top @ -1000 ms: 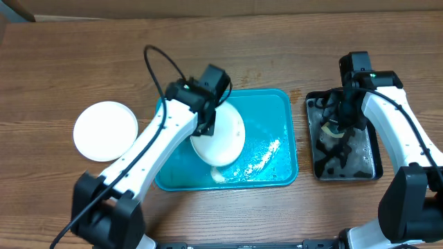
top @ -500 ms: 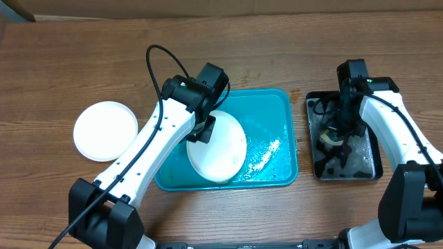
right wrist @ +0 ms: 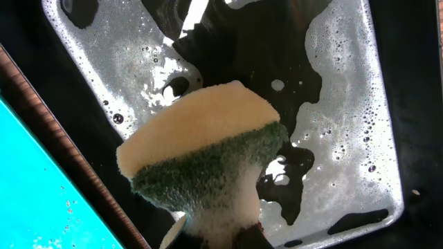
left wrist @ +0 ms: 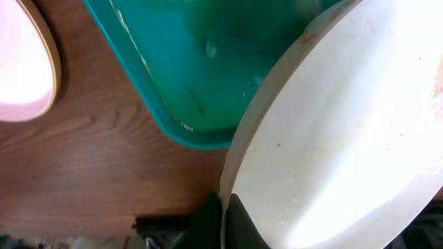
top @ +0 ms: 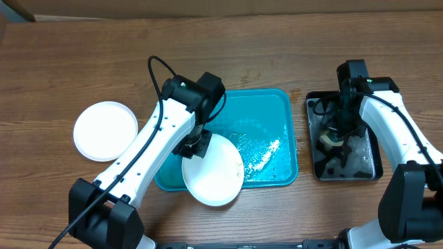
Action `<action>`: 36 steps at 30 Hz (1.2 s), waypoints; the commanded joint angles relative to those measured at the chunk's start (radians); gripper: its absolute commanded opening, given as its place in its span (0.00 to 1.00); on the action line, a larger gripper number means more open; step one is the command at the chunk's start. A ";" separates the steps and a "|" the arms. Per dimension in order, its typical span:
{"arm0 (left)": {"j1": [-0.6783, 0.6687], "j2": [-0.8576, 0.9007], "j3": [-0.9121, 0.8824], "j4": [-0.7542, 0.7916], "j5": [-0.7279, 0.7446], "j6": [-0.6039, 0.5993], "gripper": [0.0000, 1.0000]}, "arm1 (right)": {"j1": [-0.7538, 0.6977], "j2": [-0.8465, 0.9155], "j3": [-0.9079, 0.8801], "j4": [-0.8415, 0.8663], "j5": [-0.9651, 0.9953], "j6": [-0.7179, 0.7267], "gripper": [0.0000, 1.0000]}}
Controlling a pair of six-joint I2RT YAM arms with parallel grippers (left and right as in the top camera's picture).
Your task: Clean dirty plates on tray and stack at the side
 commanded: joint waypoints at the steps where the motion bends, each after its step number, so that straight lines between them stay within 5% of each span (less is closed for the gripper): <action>1: 0.005 0.017 0.009 -0.025 0.033 -0.026 0.04 | -0.002 -0.001 -0.004 0.002 -0.005 -0.001 0.04; 22: 0.111 0.028 0.009 -0.139 0.201 -0.093 0.04 | -0.002 -0.001 -0.004 -0.010 -0.005 0.000 0.04; 30: 0.135 0.029 0.009 -0.071 0.267 -0.123 0.04 | -0.002 -0.001 -0.004 -0.016 -0.005 -0.001 0.04; 36: 0.141 0.029 0.009 -0.091 0.162 -0.132 0.04 | -0.002 -0.001 -0.004 -0.013 -0.006 0.000 0.04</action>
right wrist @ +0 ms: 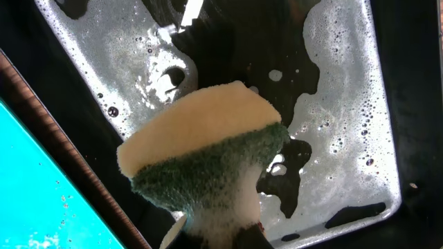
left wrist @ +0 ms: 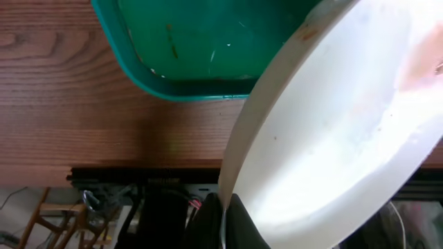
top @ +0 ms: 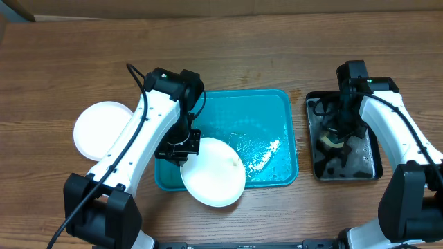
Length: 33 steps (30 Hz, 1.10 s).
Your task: Clean dirty plates on tray and stack at the side
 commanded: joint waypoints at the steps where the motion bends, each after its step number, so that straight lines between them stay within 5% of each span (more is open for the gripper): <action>1: 0.020 0.008 0.009 -0.003 -0.022 -0.028 0.04 | -0.002 -0.001 -0.005 0.005 -0.006 -0.001 0.04; 6: 0.045 0.008 0.011 0.038 -0.048 -0.043 0.04 | -0.002 -0.001 -0.005 0.005 -0.006 -0.001 0.04; 19: 0.068 0.008 0.151 0.064 -0.436 -0.200 0.04 | -0.002 -0.001 -0.005 0.005 -0.006 -0.001 0.04; 33: -0.127 0.008 0.223 0.105 -0.934 -0.394 0.04 | -0.002 -0.001 -0.005 0.021 -0.005 -0.002 0.04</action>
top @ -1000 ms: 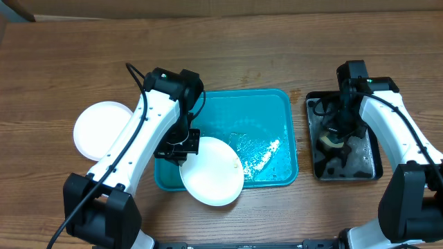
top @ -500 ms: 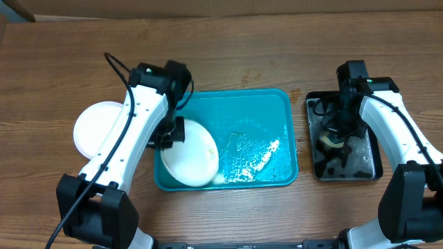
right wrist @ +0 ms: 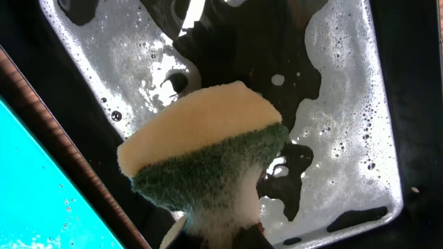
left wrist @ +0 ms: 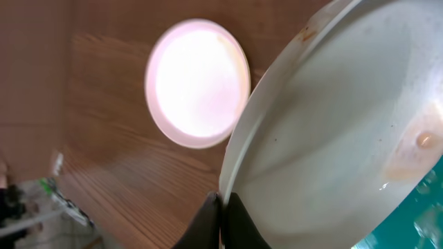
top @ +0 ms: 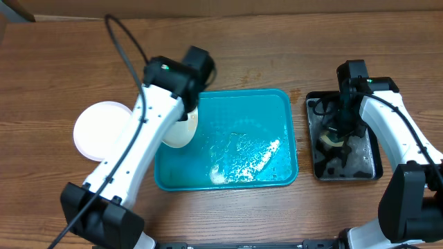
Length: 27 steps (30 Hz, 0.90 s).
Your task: Clean dirty plates on tray and stack at the side
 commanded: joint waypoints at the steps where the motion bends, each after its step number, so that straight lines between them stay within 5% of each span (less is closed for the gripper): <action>1: -0.074 0.007 0.022 0.003 -0.253 -0.095 0.04 | -0.002 -0.001 -0.004 0.009 -0.005 -0.005 0.04; 13: -0.281 0.007 0.016 0.033 -0.403 -0.136 0.04 | -0.002 -0.001 -0.024 0.032 -0.005 -0.008 0.04; 27: -0.292 0.007 0.015 0.025 -0.414 -0.136 0.04 | -0.002 -0.001 -0.044 0.059 -0.006 -0.055 0.04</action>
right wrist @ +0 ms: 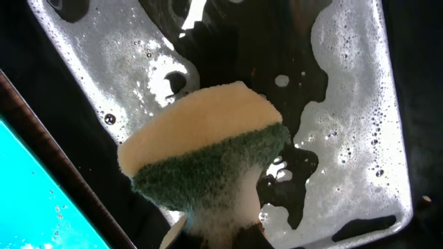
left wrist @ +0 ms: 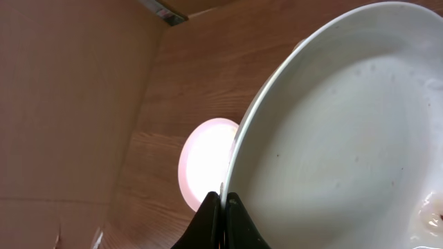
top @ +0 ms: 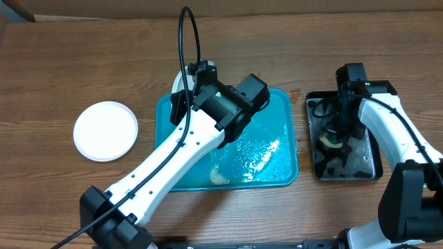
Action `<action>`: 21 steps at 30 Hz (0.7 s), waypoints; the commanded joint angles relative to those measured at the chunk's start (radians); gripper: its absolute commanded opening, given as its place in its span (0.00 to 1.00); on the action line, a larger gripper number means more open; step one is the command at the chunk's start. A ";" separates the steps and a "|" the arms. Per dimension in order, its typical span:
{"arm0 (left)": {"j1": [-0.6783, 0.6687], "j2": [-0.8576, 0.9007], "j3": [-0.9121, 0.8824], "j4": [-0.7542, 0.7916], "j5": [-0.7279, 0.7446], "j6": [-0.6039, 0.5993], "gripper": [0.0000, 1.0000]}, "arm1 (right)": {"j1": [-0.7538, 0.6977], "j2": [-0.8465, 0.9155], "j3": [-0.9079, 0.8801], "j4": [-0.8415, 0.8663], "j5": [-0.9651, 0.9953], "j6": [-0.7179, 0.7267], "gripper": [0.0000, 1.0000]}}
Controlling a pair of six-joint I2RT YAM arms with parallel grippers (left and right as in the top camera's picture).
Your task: Clean dirty plates on tray and stack at the side
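My left gripper (top: 187, 87) is shut on the rim of a white plate (top: 179, 81), held on edge above the back left corner of the teal tray (top: 280, 104). In the left wrist view the plate (left wrist: 346, 138) fills the right side, with a wet smear at its lower right and the fingertips (left wrist: 223, 207) pinched on its rim. A second white plate (top: 106, 131) lies flat on the table at the left, and shows as a second plate (left wrist: 208, 160) below. My right gripper (right wrist: 221, 232) is shut on a yellow-green sponge (right wrist: 201, 149) over the black tray (top: 377, 169).
The teal tray carries white foam (top: 261, 156) and a pale lump (top: 219, 177) near its front. The black tray (right wrist: 346, 104) holds soapy water. My left arm (top: 173, 162) crosses the teal tray's left half. A black cable (top: 185, 34) loops over the back of the table.
My left arm has swung over the tray. The held plate has gone from the tray's left edge to its back left corner and stands more on edge. The right gripper and sponge are unchanged.
My left gripper first held the plate tilted over the tray's front edge, and again a little further left. Then it held the plate at the tray's left edge, with a pale lump showing on the tray. Now the plate is at the back left corner. The right gripper stayed put.
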 commanded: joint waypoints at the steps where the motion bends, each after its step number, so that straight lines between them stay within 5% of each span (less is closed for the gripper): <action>1: -0.003 0.007 0.015 -0.002 -0.041 -0.032 0.04 | -0.002 -0.001 -0.008 0.022 -0.006 -0.062 0.04; 16: -0.003 0.007 0.015 -0.003 -0.041 -0.032 0.04 | -0.002 -0.001 -0.031 0.179 -0.005 -0.184 0.04; 21: -0.003 0.007 0.015 -0.003 -0.040 -0.032 0.04 | -0.002 -0.001 -0.062 0.226 -0.005 -0.206 0.14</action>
